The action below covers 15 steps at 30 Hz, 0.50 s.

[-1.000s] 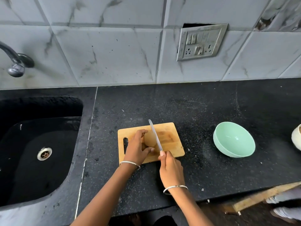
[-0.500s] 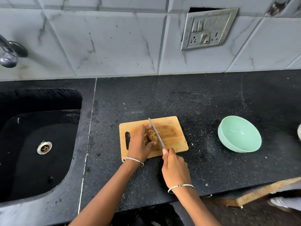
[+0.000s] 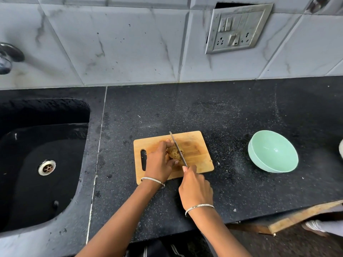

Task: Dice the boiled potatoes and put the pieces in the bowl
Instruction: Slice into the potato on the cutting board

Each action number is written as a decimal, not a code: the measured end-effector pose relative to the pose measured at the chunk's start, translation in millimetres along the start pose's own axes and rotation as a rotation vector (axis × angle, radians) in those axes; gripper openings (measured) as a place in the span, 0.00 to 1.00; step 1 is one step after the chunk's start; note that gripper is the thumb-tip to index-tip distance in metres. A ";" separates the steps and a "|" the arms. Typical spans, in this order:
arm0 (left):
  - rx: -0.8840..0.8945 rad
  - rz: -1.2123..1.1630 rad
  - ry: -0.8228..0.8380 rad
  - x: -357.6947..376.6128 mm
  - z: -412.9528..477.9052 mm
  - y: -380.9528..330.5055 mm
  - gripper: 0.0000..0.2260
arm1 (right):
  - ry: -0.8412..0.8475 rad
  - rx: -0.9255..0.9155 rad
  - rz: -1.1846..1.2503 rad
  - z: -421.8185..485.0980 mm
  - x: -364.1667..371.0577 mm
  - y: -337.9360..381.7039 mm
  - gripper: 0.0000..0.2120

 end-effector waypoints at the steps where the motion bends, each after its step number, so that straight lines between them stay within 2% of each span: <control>1: 0.001 0.003 -0.002 0.4 1.1 -0.3 0.24 | 0.008 0.005 -0.003 1.5 -0.7 0.6 0.16; 9: 0.035 0.022 -0.013 -0.3 4.4 -3.4 0.23 | 0.070 0.003 0.116 28.4 -6.5 3.9 0.16; 15: 0.015 0.005 -0.005 -2.3 5.5 -0.8 0.25 | 0.104 -0.003 0.081 15.0 -8.4 -0.2 0.17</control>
Point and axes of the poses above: each hand's wrist, its own z-axis towards the middle knuckle, its own x-axis out of the palm, y = z × x, the point moved 2 cm from there along z, towards the middle knuckle, and after that the axes turned 4 degrees about -x, right-handed, at the moved point
